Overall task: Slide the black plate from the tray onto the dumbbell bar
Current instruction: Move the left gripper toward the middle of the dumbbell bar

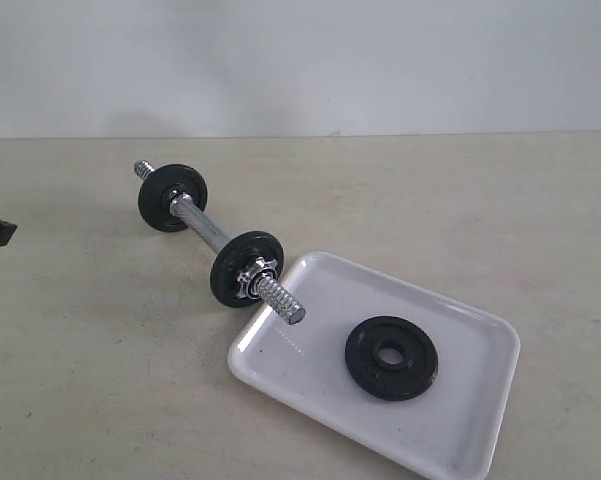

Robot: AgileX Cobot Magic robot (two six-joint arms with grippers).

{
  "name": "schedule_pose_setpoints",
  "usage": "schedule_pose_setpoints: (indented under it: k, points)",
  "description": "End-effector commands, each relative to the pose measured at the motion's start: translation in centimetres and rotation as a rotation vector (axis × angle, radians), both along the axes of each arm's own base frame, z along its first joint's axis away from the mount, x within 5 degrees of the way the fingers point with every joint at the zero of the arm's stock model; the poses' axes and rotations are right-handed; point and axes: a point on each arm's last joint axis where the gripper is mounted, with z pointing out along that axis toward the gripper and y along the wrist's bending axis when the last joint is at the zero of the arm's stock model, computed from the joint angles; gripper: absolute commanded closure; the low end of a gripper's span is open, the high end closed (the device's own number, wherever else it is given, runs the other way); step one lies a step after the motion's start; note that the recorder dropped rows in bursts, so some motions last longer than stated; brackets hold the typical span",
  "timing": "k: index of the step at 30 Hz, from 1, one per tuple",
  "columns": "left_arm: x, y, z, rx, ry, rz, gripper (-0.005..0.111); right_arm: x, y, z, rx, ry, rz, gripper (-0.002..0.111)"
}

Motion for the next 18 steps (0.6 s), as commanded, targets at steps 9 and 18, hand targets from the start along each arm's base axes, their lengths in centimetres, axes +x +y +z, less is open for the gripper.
schedule_pose_setpoints:
  k: [9,18]
  points:
    - [0.2,-3.6,0.7,-1.030,0.042,0.322,0.102,0.1,0.1,0.4,0.028,-0.018,-0.005,0.106]
    - [0.0,-4.1,0.6,-0.713,0.056,-0.014,0.102,0.0,0.1,0.3,0.046,0.007,-0.007,0.106]
